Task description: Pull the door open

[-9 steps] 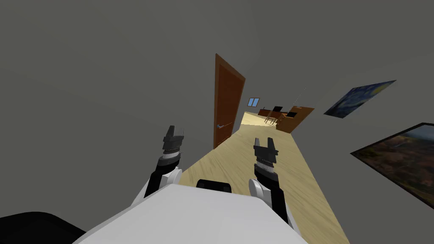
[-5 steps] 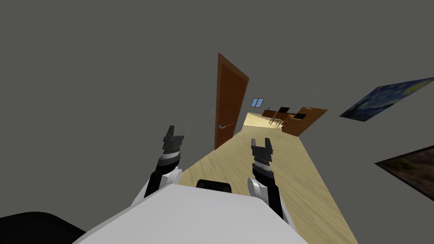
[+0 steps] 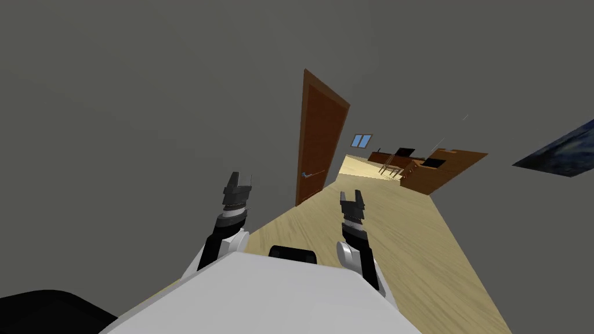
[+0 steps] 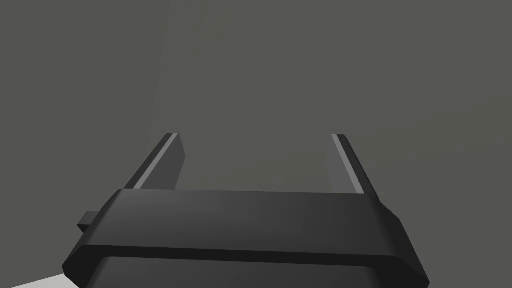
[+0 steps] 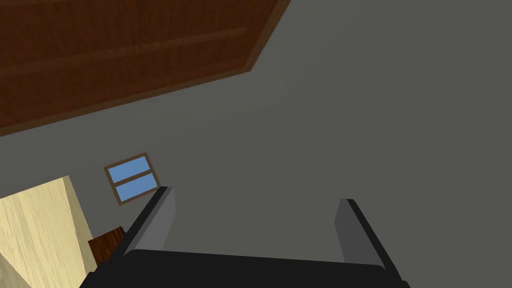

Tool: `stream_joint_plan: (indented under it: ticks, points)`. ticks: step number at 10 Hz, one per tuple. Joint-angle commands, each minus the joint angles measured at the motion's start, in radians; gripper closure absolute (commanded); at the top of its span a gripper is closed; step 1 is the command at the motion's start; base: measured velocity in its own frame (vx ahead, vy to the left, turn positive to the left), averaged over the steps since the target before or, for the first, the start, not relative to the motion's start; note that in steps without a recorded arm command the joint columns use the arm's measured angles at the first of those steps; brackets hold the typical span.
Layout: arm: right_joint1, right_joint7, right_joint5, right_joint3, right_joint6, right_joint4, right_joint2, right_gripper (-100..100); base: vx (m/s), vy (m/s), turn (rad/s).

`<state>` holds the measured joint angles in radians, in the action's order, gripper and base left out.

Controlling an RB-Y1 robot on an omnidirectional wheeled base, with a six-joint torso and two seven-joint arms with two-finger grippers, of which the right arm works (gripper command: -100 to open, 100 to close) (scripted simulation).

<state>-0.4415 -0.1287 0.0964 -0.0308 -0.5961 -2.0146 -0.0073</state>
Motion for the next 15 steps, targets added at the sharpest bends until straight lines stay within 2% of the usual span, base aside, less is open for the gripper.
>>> stream_joint_plan:
  ticks: [1,5,6,9,10,12,13,14,15]
  points:
    - [0.016,0.003,-0.003,0.005,-0.012,0.05,-0.006,-100,0.077,-0.078,0.217]
    - [0.077,0.003,-0.003,0.003,-0.036,0.182,-0.032,-100,0.075,-0.077,0.183]
    - [0.077,0.003,-0.003,0.003,-0.036,0.195,-0.032,-100,0.052,-0.059,0.079]
    - [0.128,0.003,-0.003,0.001,-0.057,0.303,-0.052,-100,0.047,-0.075,0.185]
    - [0.128,0.003,-0.003,0.001,-0.057,0.317,-0.052,-100,0.046,-0.077,0.064]
    - [0.165,0.003,-0.003,0.0,-0.072,0.382,-0.064,-100,0.058,-0.074,0.156]
    - [0.165,0.003,-0.003,0.0,-0.072,0.403,-0.064,-100,0.046,-0.066,0.095]
    - [0.183,0.003,-0.003,-0.001,-0.079,0.432,-0.07,-100,0.033,-0.056,0.131]
    - [0.183,0.003,-0.003,-0.001,-0.079,0.447,-0.07,-100,0.022,-0.048,0.069]
